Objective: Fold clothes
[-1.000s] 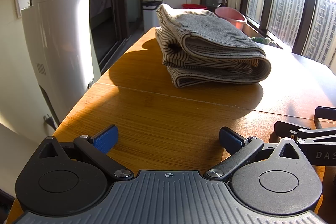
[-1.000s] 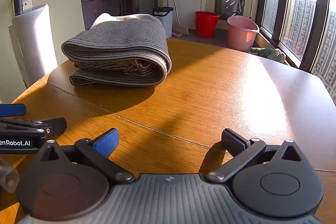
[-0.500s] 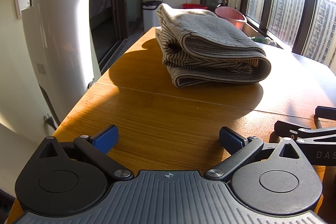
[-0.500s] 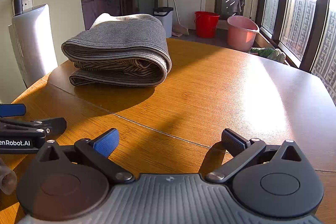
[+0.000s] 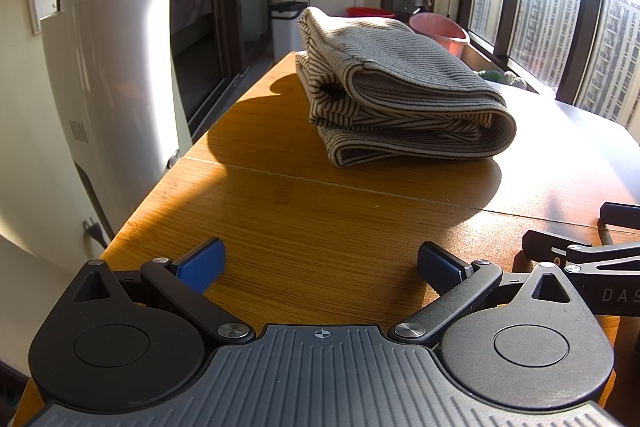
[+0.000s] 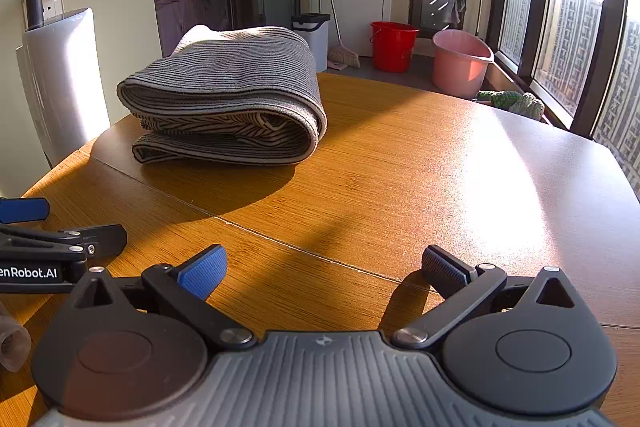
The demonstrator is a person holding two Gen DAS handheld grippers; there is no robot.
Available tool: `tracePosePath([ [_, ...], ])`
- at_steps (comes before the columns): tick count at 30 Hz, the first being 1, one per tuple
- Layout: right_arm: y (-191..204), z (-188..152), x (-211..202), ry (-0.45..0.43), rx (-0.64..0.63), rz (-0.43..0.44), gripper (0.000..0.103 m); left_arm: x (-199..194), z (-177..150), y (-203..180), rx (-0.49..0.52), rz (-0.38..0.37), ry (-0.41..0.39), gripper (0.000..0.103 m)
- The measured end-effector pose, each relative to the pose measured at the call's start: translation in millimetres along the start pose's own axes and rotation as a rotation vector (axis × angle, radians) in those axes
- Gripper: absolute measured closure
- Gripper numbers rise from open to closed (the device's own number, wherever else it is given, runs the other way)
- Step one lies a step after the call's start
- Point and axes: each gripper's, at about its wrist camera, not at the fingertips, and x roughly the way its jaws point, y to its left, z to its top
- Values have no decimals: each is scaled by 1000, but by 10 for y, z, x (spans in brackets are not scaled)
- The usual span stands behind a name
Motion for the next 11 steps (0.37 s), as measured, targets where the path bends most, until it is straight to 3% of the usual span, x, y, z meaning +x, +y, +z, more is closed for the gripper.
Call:
tracePosePath([
  [4, 6, 3, -2, 0, -1, -2, 0, -64, 7, 174, -87, -87, -45, 0],
  [7, 98, 16, 9, 0, -31, 36, 0, -213, 11, 412, -160, -113, -155, 0],
  [11, 648, 40, 40, 2, -179, 205, 0, -485, 46, 804, -216, -104, -330, 0],
])
